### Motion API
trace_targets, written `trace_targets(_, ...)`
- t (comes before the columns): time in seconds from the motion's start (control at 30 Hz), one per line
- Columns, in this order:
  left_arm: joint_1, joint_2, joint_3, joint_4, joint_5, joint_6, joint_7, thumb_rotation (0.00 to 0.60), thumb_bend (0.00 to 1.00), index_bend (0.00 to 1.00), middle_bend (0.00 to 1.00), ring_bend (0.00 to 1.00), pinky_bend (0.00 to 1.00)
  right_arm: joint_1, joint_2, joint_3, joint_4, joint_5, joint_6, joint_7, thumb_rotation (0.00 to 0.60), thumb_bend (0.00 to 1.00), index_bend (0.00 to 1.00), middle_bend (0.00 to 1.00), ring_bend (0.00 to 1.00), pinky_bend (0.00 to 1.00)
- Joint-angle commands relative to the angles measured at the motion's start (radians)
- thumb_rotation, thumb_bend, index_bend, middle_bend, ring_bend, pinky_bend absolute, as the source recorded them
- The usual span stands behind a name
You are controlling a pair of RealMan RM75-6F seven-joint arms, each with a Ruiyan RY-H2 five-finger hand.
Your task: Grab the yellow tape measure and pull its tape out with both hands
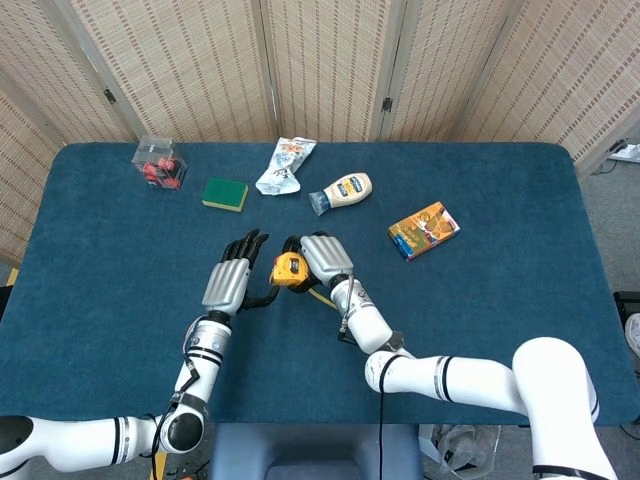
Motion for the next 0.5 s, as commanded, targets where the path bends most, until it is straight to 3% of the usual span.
trace_targets(0.03,-0.003,-0.001,-0.001,0.003,-0.005,0.001,0.003,0.505,0.37,0.00,0.00,0.00,0.00,0.000,0.001,-0.002,-0.002,-0.002,-0.002,0.002,0.600,0.22,0.67,0.52,0.46,0.14)
trace_targets(0.5,-0.013,0.002,0.003,0.015,-0.023,0.003,0.012,0.503,0.38,0.00,0.00,0.00,0.00,-0.002,0.007,-0.010,0.004,-0.009,-0.015,0.011,0.600,0.22,0.67,0.52,0.46,0.14)
